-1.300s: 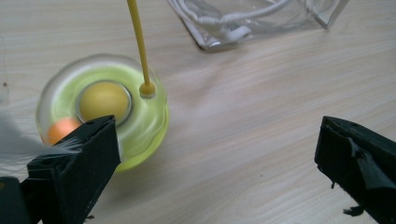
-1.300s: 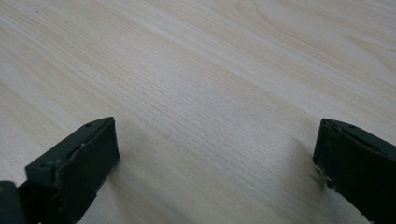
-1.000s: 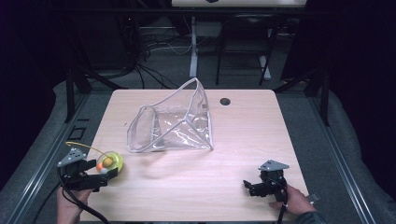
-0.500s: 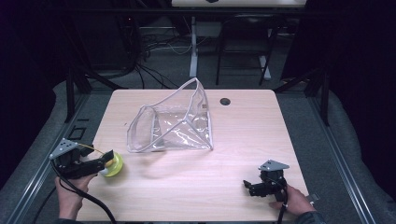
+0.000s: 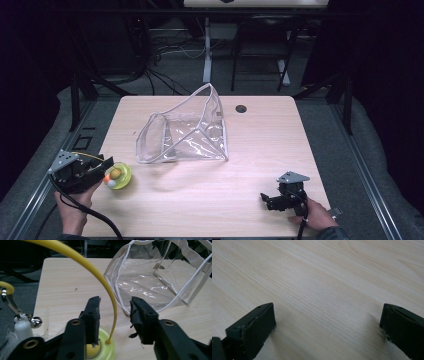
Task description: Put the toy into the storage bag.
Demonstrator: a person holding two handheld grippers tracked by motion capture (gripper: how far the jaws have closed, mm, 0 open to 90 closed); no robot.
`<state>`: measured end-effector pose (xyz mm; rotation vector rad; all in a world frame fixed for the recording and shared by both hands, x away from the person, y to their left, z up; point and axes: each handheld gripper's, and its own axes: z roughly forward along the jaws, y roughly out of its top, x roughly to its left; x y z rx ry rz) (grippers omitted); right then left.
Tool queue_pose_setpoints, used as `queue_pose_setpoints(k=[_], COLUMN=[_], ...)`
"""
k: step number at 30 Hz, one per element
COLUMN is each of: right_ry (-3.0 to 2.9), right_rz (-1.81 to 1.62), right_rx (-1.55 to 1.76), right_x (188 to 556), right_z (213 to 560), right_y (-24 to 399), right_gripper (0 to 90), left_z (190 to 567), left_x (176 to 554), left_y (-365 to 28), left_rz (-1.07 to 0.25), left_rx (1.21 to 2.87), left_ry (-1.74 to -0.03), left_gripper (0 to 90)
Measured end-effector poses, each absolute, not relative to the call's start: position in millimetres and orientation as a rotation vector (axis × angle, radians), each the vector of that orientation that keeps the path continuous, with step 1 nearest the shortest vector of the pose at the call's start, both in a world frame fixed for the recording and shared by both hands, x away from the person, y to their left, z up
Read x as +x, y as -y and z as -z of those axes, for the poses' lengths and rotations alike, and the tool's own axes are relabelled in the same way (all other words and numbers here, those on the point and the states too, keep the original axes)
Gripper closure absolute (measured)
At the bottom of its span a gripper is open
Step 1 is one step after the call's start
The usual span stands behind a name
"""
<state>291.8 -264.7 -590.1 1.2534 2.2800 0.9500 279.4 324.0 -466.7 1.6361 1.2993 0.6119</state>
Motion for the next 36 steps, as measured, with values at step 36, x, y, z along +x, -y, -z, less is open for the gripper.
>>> queue_pose_setpoints(k=[36], right_ry=[-2.280], right_rz=[-0.949], right_rx=[1.253], right_x=[291.8], right_z=[590.1], right_y=[264.7], right_gripper=[0.0], left_z=[443.0], left_x=[282.5], left_y=[-328.7], left_rz=[-0.589], left_rx=[1.737], left_ry=[-1.263], left_gripper=[88.4])
